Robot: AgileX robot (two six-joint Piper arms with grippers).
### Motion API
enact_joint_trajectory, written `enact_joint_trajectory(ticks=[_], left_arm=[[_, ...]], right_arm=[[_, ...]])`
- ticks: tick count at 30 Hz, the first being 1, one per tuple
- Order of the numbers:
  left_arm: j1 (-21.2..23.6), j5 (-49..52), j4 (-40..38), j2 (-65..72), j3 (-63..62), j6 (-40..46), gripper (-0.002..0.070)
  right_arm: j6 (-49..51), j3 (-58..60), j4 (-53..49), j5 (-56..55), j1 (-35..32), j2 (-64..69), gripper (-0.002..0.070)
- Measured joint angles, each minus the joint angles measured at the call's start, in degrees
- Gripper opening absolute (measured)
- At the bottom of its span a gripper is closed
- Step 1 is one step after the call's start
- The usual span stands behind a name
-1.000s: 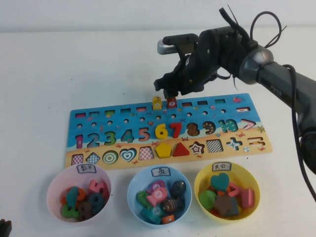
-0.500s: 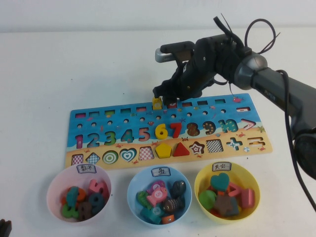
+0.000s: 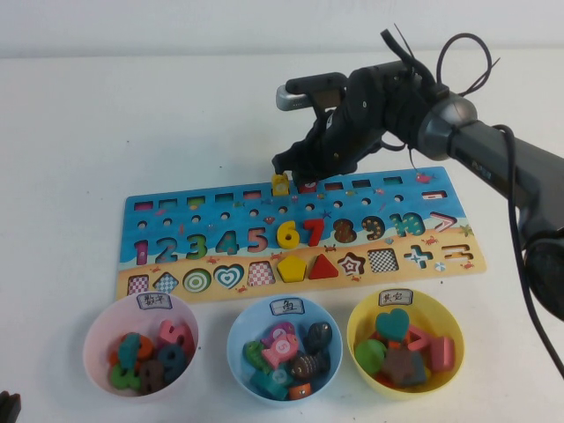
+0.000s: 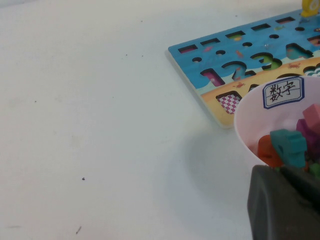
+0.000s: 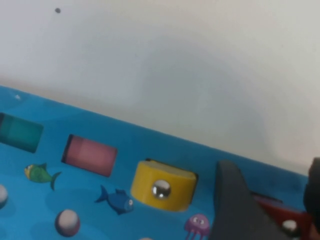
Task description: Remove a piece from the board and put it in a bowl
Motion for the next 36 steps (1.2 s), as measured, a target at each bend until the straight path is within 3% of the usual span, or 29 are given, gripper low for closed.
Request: enact_joint_trajectory(ticks=[6, 25, 36], left_arm=[[0.00, 0.00, 0.00, 0.00, 0.00, 0.00, -0.0005], [0.00, 0.00, 0.00, 0.00, 0.00, 0.00, -0.0005], [0.00, 0.00, 0.00, 0.00, 0.00, 0.00, -0.0005]], right_arm=[[0.00, 0.00, 0.00, 0.69, 0.00, 0.00, 0.0210], [-0.12, 0.58, -4.01, 9.85, 0.15, -10.00, 0.0209], [-0.12, 23.83, -2.62, 11.09, 5.71, -28.18, 0.0208]])
